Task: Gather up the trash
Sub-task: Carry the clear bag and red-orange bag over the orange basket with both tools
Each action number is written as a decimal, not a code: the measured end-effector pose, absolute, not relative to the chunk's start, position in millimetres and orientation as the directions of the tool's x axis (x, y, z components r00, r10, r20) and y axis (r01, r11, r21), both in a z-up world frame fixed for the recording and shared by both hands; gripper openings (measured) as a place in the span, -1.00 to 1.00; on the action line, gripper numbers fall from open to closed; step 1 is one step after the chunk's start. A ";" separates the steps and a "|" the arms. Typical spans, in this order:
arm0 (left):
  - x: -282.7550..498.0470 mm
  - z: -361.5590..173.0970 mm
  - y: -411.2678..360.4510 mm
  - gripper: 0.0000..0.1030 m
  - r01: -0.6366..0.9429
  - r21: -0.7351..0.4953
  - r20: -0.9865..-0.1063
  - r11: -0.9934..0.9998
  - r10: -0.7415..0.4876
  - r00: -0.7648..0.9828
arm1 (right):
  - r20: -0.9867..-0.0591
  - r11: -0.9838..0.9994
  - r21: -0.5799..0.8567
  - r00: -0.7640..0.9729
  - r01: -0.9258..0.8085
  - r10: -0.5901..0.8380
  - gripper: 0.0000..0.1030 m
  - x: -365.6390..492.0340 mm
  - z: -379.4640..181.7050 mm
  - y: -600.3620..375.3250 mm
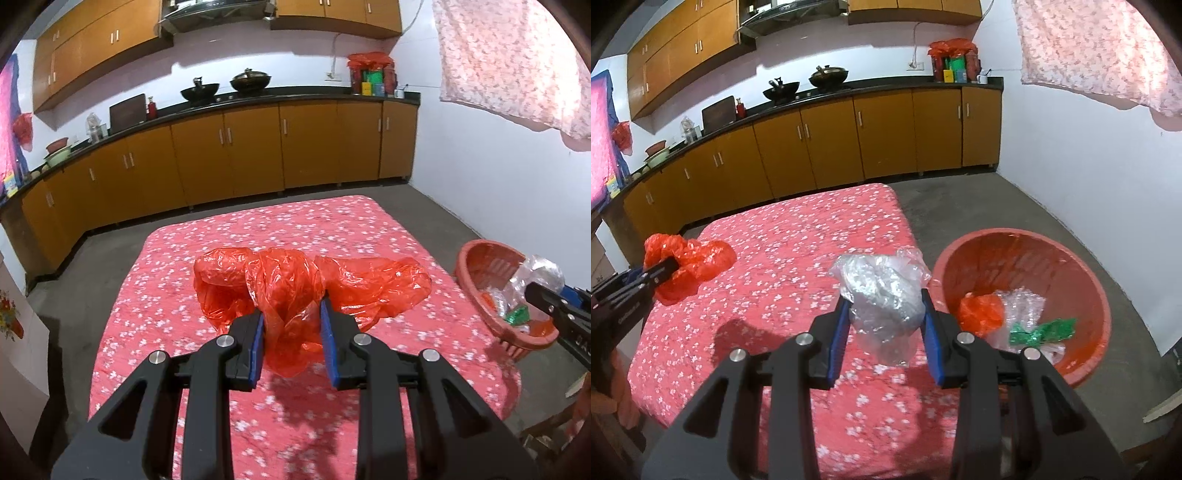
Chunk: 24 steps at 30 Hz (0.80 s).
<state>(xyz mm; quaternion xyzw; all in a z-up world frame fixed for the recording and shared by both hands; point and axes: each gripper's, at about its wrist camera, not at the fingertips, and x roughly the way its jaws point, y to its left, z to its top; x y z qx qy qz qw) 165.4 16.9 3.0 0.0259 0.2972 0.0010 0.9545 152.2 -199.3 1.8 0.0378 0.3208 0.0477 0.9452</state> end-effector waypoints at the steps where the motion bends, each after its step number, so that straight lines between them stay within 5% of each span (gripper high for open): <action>1: 164.5 3.0 14.0 -0.48 0.018 0.051 -0.566 0.999 0.014 0.824 | -0.601 0.993 0.101 0.792 -0.061 0.109 -0.30 150.9 2.4 -203.4; 24: 164.6 3.1 -64.1 -0.48 0.125 0.062 -0.556 0.990 -0.070 0.828 | -0.583 0.995 0.083 0.812 0.058 0.002 -0.29 148.2 10.4 -272.8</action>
